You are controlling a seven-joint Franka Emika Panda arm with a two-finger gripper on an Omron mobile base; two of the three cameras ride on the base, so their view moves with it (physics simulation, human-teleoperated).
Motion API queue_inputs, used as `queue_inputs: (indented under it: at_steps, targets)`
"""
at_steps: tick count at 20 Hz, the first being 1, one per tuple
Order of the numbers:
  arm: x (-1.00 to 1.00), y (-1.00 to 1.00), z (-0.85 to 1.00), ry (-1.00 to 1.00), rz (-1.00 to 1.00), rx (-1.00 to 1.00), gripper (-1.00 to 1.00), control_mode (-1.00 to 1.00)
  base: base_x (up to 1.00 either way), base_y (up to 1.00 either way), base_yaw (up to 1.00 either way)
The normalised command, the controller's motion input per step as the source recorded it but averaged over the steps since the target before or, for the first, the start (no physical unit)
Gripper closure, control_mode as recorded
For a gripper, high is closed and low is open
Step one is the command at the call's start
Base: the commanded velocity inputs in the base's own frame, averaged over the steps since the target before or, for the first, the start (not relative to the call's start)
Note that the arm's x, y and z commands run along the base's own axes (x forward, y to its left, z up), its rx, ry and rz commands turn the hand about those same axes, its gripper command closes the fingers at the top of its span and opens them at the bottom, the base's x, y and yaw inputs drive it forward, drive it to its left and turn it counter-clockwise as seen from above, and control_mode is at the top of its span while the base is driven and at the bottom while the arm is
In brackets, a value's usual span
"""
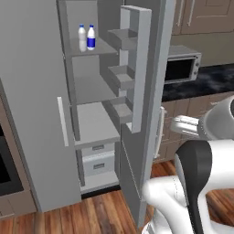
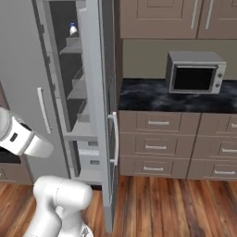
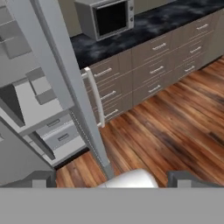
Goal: Take the bottled waters from the counter and place them in the freezer to freeze. Close the freezer door after placing the bottles.
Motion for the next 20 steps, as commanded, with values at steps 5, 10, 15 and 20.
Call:
queue_inputs:
  at_steps: [5,10,15,20]
  targets:
    - [0.00,0.00,0.00,0.00,0.00,0.00,-1.00,1.00,-0.48,-0.46,0.16]
    - [0.00,0.00,0.00,0.00,0.00,0.00,-1.00,1.00,-0.30,-0.26,0.12]
    - [0.00,0.00,0.00,0.00,0.00,0.00,-1.00,1.00,0.00,-0.30,0.07]
    - [0.00,0.00,0.00,0.00,0.00,0.00,-1.00,1.00,-0.31,-0.14,0.03]
